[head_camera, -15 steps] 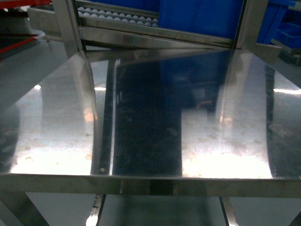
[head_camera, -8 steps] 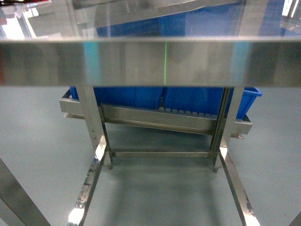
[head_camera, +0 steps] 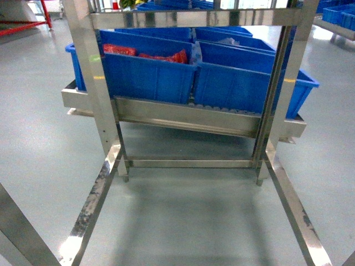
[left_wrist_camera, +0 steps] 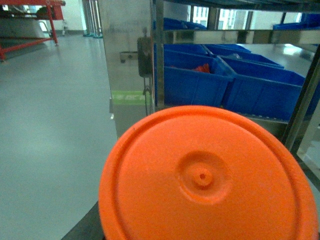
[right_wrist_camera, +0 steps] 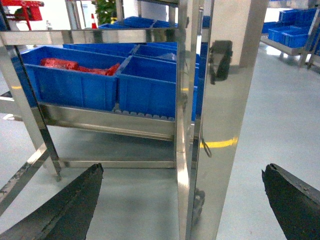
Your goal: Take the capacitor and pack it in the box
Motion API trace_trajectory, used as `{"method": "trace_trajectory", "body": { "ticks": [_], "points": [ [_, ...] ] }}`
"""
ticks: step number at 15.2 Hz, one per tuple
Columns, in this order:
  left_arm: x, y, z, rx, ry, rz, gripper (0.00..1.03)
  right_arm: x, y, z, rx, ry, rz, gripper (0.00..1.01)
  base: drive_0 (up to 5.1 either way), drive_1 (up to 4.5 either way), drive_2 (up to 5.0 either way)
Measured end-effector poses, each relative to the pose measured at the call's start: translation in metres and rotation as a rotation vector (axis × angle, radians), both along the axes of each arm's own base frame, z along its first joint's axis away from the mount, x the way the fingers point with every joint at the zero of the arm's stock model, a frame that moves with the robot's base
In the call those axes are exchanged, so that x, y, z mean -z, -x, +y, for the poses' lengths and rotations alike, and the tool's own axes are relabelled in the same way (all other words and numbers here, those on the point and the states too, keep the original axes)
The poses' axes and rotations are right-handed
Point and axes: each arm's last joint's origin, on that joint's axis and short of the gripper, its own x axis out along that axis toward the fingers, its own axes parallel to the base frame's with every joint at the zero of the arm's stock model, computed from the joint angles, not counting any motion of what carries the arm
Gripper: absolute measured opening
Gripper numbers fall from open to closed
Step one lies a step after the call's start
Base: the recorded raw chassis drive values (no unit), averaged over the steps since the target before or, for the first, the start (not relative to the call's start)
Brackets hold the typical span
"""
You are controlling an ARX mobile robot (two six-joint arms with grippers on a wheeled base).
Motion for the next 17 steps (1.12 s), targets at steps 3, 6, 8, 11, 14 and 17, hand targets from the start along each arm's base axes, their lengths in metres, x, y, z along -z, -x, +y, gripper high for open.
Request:
{"method": "trace_trajectory", "body": {
  "ticks": [3, 6, 8, 11, 14, 17],
  "points": [
    [0.0001, 0.0000, 0.0000, 0.000, 0.000, 0.001, 0.44, 0.0001, 0.0000, 0.0000, 0.000, -0.001, 0.001, 0.98, 0.0, 0.00, 0.0],
    [0.0000, 0.0000, 0.0000, 0.000, 0.000, 0.000, 0.44, 0.0003, 0.0000, 0.0000, 0.000, -0.001, 0.003, 0.98, 0.0, 0.00, 0.0],
    [0.0000, 0.0000, 0.0000, 0.001, 0.000, 0.000, 0.44, 0.0003, 0.0000, 0.0000, 0.001, -0.001, 0.003, 0.98, 0.0, 0.00, 0.0],
    [0.0000, 0.0000, 0.0000, 0.001, 0.000, 0.000, 0.44, 0.0001, 0.0000, 0.0000, 0.001, -0.001, 0.002, 0.98, 0.0, 0.00, 0.0],
    [0.0000, 0.0000, 0.0000, 0.000, 0.000, 0.000, 0.44, 0.0001, 0.0000, 0.0000, 0.001, -0.001, 0.002, 0.98, 0.0, 0.00, 0.0],
    [-0.0001, 0.0000, 0.0000, 0.001, 0.000, -0.002, 0.44, 0.0001, 0.0000, -0.0001, 0.002, -0.001, 0.001, 0.98, 0.0, 0.00, 0.0]
  ]
}}
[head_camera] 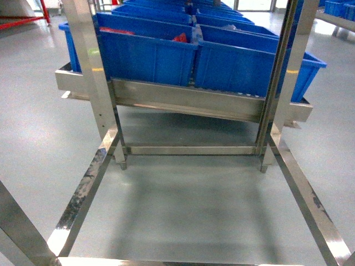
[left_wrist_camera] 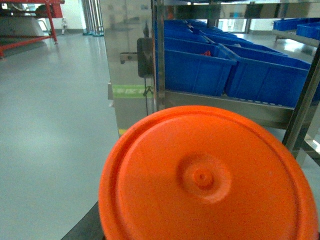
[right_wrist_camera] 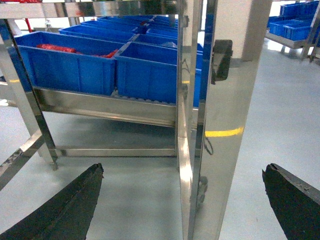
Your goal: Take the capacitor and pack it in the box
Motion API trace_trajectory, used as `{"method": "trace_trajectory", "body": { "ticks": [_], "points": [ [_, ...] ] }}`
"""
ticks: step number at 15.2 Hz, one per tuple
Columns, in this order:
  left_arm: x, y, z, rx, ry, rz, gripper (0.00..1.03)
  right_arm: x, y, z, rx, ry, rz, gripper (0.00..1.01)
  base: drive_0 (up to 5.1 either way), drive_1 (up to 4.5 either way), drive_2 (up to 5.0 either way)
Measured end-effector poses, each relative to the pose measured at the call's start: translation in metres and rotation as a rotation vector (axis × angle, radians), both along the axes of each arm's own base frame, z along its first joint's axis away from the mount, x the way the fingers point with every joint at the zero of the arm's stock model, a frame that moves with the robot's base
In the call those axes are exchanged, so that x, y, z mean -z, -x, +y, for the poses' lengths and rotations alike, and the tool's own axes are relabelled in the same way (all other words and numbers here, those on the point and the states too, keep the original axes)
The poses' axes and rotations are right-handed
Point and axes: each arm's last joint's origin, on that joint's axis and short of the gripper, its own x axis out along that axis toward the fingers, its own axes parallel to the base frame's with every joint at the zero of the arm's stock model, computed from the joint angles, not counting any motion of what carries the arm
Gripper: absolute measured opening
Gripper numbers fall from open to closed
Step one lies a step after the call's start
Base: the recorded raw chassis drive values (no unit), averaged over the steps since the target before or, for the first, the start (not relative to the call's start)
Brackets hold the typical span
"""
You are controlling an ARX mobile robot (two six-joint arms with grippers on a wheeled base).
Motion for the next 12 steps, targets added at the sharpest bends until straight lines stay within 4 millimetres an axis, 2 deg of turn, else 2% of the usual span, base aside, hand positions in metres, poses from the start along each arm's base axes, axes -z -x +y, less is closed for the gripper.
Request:
{"method": "trace_trajectory", "body": {
  "ticks": [4, 12],
  "points": [
    [0.0001, 0.0000, 0.0000, 0.000, 0.000, 0.001, 0.44, 0.0001, 0.0000, 0.0000, -0.001, 0.000, 0.002, 0.98, 0.0, 0.00, 0.0],
    [0.0001, 0.0000, 0.0000, -0.001, 0.000, 0.001, 0.44, 0.0001, 0.0000, 0.0000, -0.001, 0.000, 0.001, 0.98, -4.8, 1.63, 3.4]
  ]
}}
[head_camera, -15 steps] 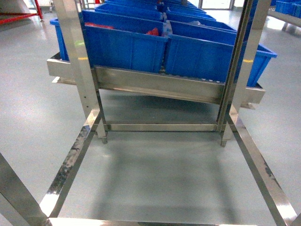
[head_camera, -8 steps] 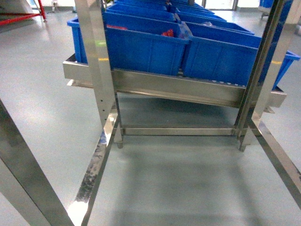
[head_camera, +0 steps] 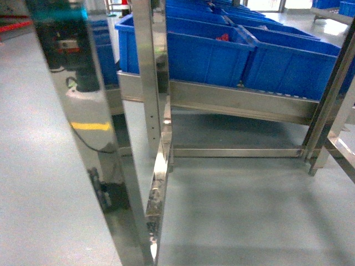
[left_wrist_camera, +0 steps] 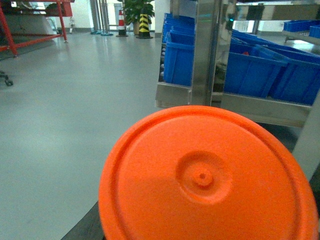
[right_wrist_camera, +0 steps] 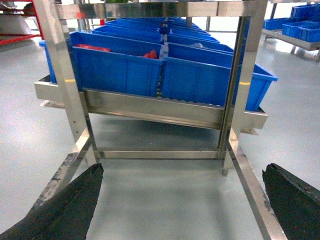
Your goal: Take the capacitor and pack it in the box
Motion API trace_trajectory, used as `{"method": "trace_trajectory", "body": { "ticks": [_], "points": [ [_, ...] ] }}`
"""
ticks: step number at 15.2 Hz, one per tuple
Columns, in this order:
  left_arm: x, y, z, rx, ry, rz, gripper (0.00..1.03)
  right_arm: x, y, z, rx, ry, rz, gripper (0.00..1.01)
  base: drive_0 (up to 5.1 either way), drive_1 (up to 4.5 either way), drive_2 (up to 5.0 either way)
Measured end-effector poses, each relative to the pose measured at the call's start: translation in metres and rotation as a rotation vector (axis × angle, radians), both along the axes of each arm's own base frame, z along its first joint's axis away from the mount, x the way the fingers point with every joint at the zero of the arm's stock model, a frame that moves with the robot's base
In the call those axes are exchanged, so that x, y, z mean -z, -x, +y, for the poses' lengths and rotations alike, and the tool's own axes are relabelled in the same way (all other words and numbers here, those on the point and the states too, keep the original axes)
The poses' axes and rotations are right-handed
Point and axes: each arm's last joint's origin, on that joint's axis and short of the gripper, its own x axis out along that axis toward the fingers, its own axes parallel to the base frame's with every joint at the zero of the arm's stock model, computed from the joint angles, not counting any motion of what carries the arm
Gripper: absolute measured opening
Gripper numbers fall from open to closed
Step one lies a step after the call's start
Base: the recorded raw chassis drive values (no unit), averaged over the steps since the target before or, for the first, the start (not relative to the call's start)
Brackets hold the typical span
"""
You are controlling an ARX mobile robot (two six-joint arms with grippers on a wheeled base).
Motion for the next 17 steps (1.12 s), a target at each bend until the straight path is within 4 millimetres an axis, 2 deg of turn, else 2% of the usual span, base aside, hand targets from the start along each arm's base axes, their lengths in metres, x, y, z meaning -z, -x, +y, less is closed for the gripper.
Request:
{"method": "trace_trajectory", "body": {
  "ticks": [17],
  "points": [
    [-0.0001, 0.0000, 0.0000, 0.000, 0.000, -0.001, 0.44, 0.0000, 0.0000, 0.0000, 0.000, 0.000, 0.000, 0.98, -4.9, 1.77, 3.2]
  ]
}}
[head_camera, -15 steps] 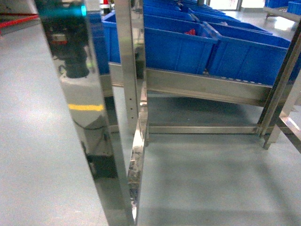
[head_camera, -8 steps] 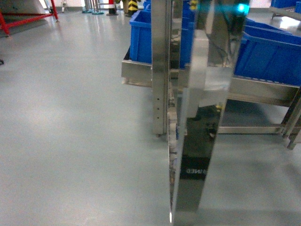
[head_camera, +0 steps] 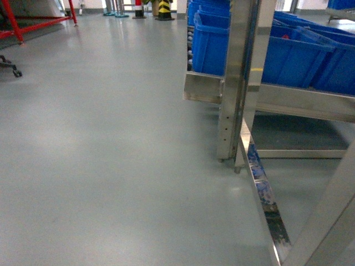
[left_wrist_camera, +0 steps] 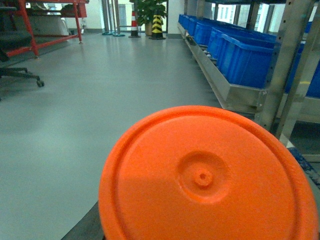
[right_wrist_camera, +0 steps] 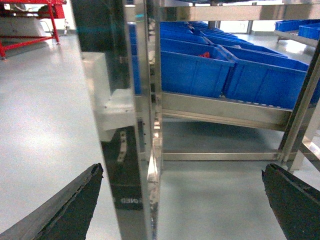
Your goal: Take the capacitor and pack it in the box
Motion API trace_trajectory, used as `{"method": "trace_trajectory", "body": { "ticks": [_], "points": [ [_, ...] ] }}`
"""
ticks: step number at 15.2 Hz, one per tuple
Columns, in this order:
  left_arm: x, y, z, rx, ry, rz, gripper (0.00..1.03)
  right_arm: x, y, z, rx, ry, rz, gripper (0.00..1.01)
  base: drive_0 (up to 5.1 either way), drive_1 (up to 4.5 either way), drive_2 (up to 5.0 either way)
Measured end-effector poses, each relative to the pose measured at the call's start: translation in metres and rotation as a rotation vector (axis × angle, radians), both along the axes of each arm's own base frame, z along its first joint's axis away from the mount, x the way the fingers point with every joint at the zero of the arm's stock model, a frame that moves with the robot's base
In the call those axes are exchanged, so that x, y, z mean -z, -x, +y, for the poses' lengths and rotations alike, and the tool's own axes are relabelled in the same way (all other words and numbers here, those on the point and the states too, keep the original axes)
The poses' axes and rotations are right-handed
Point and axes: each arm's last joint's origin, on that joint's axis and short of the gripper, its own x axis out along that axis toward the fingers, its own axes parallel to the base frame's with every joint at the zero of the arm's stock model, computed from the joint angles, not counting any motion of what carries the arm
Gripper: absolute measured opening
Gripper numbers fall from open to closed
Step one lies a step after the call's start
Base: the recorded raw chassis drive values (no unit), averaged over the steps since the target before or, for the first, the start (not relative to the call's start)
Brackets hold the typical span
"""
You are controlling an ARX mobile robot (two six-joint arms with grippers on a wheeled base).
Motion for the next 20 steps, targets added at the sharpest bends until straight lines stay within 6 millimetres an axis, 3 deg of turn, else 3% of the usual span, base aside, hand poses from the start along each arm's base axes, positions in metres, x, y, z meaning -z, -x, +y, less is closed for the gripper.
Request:
{"method": "trace_trajectory", "body": {
  "ticks": [20],
  "points": [
    [0.0000, 0.0000, 0.0000, 0.000, 0.000, 0.000, 0.44, -0.0006, 0.0000, 0.0000, 0.000, 0.000, -0.006, 0.98, -5.1, 2.38, 2.4]
  ]
}}
